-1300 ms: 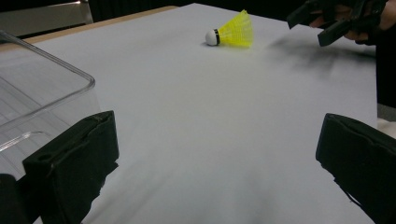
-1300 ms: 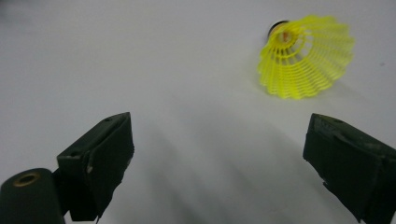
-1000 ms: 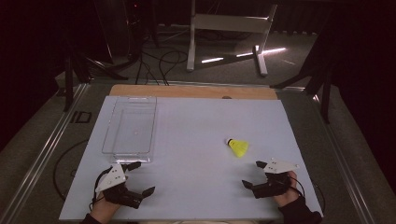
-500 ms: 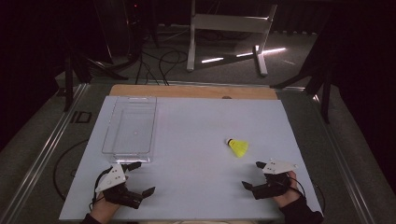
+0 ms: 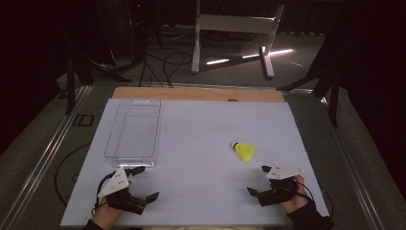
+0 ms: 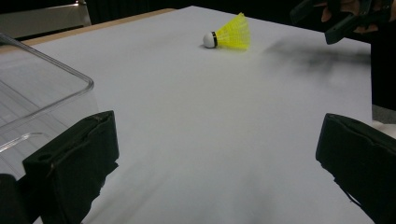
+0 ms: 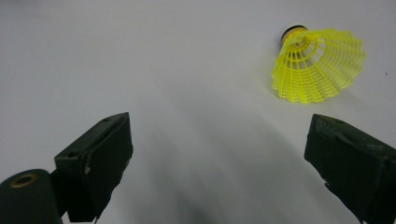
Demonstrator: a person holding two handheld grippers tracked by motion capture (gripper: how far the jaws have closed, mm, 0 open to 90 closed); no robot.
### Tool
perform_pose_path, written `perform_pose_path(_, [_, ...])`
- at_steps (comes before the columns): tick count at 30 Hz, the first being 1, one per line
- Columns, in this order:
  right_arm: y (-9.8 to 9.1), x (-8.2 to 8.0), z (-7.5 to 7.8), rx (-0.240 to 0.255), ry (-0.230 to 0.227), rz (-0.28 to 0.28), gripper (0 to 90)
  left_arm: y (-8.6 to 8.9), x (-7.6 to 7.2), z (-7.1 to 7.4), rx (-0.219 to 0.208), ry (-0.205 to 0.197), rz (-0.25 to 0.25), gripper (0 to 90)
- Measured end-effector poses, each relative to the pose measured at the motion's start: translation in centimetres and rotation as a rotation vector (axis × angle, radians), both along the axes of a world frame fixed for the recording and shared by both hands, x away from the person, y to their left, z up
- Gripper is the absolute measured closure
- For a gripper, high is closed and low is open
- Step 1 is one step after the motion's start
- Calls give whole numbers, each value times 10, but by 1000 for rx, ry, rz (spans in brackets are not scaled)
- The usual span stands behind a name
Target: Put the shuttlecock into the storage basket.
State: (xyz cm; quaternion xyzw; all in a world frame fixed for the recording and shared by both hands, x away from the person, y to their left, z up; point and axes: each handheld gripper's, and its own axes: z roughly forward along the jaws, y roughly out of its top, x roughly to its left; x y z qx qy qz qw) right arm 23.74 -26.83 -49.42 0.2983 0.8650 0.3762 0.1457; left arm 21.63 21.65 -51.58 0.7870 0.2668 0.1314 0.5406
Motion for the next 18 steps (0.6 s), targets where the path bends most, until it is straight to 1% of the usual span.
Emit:
perform_pose_path(5, [2,0,17,12,-6,12,78,0,0,0,-1,1,-1,4])
perform_pose_path(6, [2,0,17,12,-6,12,78,0,0,0,-1,-1,-1,4])
perform_pose_path(7, [2,0,21,8,-17,9,78,0,0,0,0,0,-1,4])
perform_pose_path(8, [2,1,28,16,-24,14,78,0,0,0,0,0,-1,4])
perform_pose_path(9, [2,1,28,16,-24,14,78,0,0,0,0,0,-1,4])
perform_pose_path(10, [1,2,35,13,-42,14,78,0,0,0,-1,-1,-1,4])
perform_pose_path(12, [1,2,38,11,-48,17,78,0,0,0,-1,0,0,4])
perform_pose_path(13, [1,3,44,4,-61,18,78,0,0,0,-2,1,0,4])
perform_pose_path(14, [1,3,47,5,-66,17,78,0,0,0,-2,1,0,4])
perform_pose_path(15, [1,4,51,6,-79,15,78,0,0,0,-2,1,-1,4])
perform_pose_path(16, [1,4,51,6,-79,15,78,0,0,0,-1,-1,-1,4])
perform_pose_path(17, [1,5,57,4,-89,17,78,0,0,0,-2,0,-2,4])
perform_pose_path(18, [1,5,59,4,-97,15,78,0,0,0,-2,1,-2,4])
